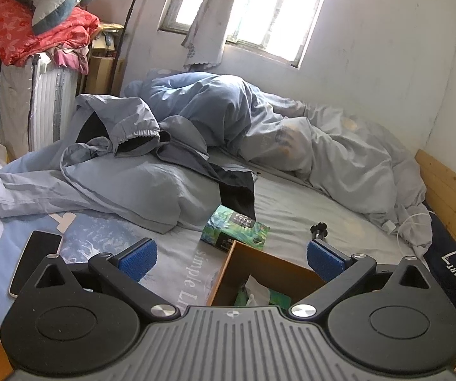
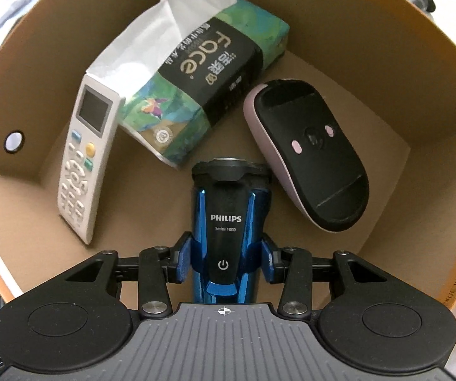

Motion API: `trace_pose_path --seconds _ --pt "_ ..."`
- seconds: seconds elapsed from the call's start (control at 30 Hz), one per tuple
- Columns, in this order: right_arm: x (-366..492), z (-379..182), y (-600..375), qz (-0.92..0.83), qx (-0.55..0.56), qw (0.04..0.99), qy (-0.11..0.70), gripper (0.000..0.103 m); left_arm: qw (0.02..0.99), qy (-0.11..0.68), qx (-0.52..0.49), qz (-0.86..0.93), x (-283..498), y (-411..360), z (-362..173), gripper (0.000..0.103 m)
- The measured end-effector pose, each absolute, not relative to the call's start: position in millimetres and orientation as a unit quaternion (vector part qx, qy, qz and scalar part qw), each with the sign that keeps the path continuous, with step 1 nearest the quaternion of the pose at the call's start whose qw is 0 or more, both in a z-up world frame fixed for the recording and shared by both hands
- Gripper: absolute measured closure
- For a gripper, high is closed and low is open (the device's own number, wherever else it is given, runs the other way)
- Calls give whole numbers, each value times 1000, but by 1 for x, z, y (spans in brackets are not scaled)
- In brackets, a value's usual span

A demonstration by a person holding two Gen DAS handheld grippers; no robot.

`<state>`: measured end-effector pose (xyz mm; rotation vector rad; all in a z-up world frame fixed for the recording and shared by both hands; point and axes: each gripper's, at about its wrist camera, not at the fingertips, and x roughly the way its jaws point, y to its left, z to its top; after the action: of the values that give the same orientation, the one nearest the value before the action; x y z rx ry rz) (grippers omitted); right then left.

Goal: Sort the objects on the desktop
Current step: 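Lower the shaver into the box beside the mouse, open right tool, then raise the open right tool away from the box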

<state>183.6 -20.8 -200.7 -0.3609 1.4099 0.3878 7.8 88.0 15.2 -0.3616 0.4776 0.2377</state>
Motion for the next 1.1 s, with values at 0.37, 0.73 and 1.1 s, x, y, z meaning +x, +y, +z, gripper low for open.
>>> trace_pose_path --seconds 0.37,0.73,1.1 --pt "185 -189 -19 179 -167 734 633 54 947 240 -178 115 10 87 13 0" --pt "175 -140 -27 194 -128 772 591 35 947 239 -181 116 9 88 14 0" --pt "148 -54 -46 187 -107 834 509 23 949 238 -171 113 8 83 16 0"
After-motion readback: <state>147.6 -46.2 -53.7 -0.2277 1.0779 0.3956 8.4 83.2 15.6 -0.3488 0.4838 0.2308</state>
